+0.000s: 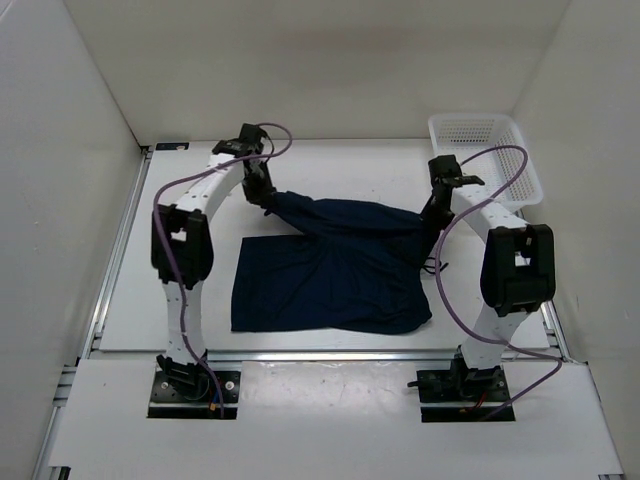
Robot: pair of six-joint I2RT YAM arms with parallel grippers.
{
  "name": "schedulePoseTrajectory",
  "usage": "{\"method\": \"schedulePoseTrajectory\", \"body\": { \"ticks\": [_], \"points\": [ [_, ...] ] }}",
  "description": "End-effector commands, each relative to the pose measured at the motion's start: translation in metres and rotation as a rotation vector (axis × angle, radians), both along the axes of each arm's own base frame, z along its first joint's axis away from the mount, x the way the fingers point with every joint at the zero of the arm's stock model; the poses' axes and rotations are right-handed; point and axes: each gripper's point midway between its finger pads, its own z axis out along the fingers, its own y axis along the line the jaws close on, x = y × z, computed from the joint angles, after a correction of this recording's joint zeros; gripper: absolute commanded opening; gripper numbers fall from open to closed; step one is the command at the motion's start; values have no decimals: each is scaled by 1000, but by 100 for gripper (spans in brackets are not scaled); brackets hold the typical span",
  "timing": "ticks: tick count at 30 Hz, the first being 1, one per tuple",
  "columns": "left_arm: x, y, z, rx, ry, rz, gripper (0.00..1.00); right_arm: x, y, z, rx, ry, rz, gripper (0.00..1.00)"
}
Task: Fold and stack the shorts
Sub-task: Flatten the shorts out, then fold the shorts
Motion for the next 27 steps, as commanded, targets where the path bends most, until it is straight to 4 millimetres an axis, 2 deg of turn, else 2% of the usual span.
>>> {"method": "schedulePoseTrajectory", "body": {
  "ticks": [1, 3, 4, 5, 7, 9, 10, 11, 12, 13, 14, 16, 17, 19, 21, 23, 24, 27],
  "points": [
    [-43, 27, -4, 50, 46, 52, 10, -5, 4, 10, -11, -38, 26, 0],
    [-70, 31, -22, 55, 124, 77, 10, -15, 5, -1, -25, -6, 34, 0],
    [-90, 33, -32, 67, 168, 77, 14, -15, 5, -3, -21, -7, 26, 0],
    [-97, 34, -31, 69, 175, 77, 27, -15, 5, -3, -21, -7, 26, 0],
    [-96, 38, -23, 76, 142, 83, 64, -19, 4, -7, -23, 5, 26, 0],
    [-84, 42, 3, 90, 61, 86, 93, -22, 3, -10, -29, 16, 35, 0],
    [-77, 47, 12, 96, 39, 91, 94, -22, 3, -10, -29, 16, 35, 0],
    [-60, 47, 30, 83, -12, 94, 94, -22, 3, -10, -32, 17, 44, 0],
    [-48, 48, 37, 95, -44, 105, 94, -20, 4, -7, -31, 8, 44, 1],
    [-40, 46, 40, 97, -54, 93, 79, -19, 4, -7, -31, 8, 44, 1],
    [-20, 41, 42, 97, -71, 82, 63, -19, 4, -7, -31, 8, 44, 3],
    [-3, 40, 35, 128, -58, 66, 30, -18, 9, -8, -26, 10, 65, 3],
    [19, 35, 26, 133, -56, 57, 28, -18, 9, -8, -26, 10, 65, 4],
    [24, 29, 10, 157, -4, 26, 31, -18, 9, -5, -30, 12, 73, 4],
    [39, 25, -8, 163, 16, 24, 54, -17, 9, -5, -32, 20, 73, 5],
    [40, 20, -18, 143, 34, 13, 69, -13, 9, 0, -34, 11, 81, 5],
    [41, 23, -24, 133, 44, 29, 78, -14, 9, -3, -35, 20, 81, 5],
    [39, 18, -37, 110, 55, 19, 86, -12, 9, -4, -39, 23, 90, 5]
  ]
}}
